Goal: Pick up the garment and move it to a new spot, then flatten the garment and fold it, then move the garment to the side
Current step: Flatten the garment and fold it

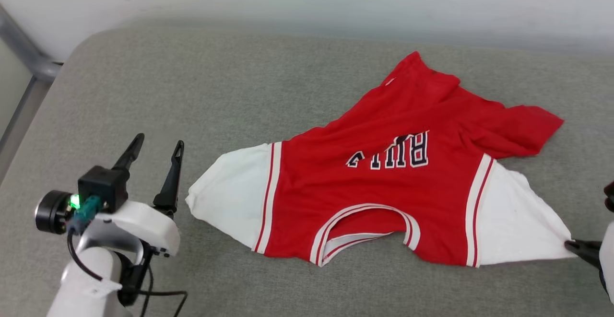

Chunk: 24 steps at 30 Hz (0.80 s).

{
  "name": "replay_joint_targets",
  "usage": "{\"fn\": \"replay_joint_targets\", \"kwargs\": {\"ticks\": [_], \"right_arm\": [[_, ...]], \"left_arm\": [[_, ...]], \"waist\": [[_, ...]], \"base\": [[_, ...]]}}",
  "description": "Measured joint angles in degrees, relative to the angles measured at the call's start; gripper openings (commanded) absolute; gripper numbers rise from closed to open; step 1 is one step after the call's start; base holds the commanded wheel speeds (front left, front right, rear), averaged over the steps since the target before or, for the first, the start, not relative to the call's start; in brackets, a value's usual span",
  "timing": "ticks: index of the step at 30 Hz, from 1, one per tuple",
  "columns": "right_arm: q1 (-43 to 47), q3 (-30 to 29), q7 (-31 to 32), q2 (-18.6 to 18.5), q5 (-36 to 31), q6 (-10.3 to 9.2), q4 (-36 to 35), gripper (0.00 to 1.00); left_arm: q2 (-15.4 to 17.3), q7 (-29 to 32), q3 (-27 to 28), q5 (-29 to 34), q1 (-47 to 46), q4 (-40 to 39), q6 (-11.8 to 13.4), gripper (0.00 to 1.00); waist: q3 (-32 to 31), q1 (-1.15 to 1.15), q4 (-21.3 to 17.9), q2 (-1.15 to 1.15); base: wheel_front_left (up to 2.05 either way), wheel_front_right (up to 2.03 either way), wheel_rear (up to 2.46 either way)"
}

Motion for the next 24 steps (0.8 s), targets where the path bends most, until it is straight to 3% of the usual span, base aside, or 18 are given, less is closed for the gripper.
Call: {"fn": "replay_joint_targets", "kwargs": {"ticks": [10,18,24], "right_arm": [[9.4,-6.9,-1.8,1.5,-0.2,0.00,-1.8,0.00],[11.4,-8.9,-1.4,2.9,-2.0,0.00,-2.4,0.00],[11.3,-9.4,-0.7,4.0,-2.9,0.00,-2.9,0.00]], "left_arm": [[11.0,16.7,-8.3,-7.3,-6.6,-2.1,-1.2,1.00],[19.2,37.0,-17.5,-23.6,-11.9,-0.8,-1.2,1.00],[22.5,49.5,-23.5,-31.5,-15.5,-0.2,-1.2,1.00]], "waist": [[-1.3,0.00,-3.3,0.00],[-0.6,0.00,-4.5,0.00],[0.4,0.00,-5.1,0.00]], "base": [[0.00,0.00,0.00],[0.00,0.00,0.00],[0.00,0.00,0.00]]}}
